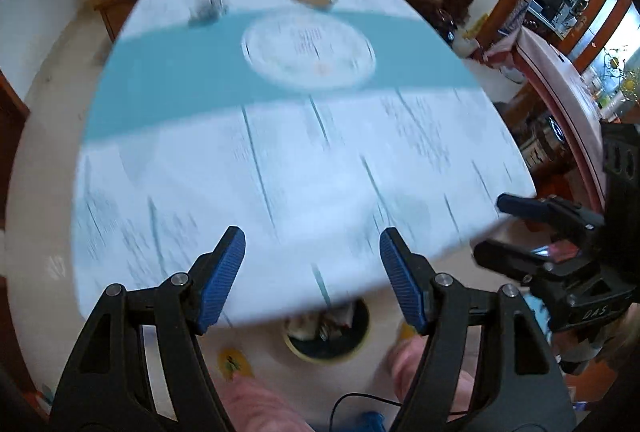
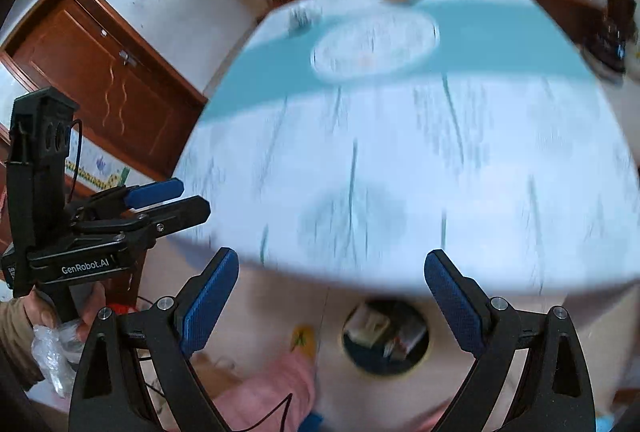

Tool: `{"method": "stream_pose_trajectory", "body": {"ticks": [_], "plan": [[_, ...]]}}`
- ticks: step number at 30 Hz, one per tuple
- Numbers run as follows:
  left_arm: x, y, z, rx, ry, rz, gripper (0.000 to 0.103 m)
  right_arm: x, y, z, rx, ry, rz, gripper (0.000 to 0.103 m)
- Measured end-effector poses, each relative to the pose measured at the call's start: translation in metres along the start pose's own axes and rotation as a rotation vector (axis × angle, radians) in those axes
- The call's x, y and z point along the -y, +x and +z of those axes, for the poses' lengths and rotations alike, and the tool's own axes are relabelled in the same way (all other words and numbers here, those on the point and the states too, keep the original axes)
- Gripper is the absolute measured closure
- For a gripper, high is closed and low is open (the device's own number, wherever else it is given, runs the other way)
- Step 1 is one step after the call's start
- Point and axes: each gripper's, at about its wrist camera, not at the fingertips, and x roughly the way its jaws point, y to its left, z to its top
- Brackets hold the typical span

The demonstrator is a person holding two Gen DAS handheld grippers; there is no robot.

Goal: Collect trash
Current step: 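Raise both tools back up toward the table, then grasp the white plastic bag with the left gripper while the right grasps the checkered paper cup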

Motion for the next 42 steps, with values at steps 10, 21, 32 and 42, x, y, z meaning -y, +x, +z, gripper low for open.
{"method": "stream_pose_trajectory", "body": {"ticks": [10,21,32,42], "plan": [[-0.044,0.011,0.158,0.079,0.054,0.033,0.036,0.014,0.000,0.164,0.138,-0.059,-0.105,0.007],[-0.105,0.102,0.309,0.080,0.013,0.129,0.036,0.087,0.099,0.352,0.118,0.140,-0.104,0.007],[-0.193,0.217,0.361,0.006,-0.222,0.137,0.036,0.176,0.210,0.421,0.128,0.412,-0.172,0.007],[-0.214,0.271,0.363,-0.013,-0.300,0.142,0.036,0.190,0.267,0.445,0.129,0.445,-0.228,0.008]]}}
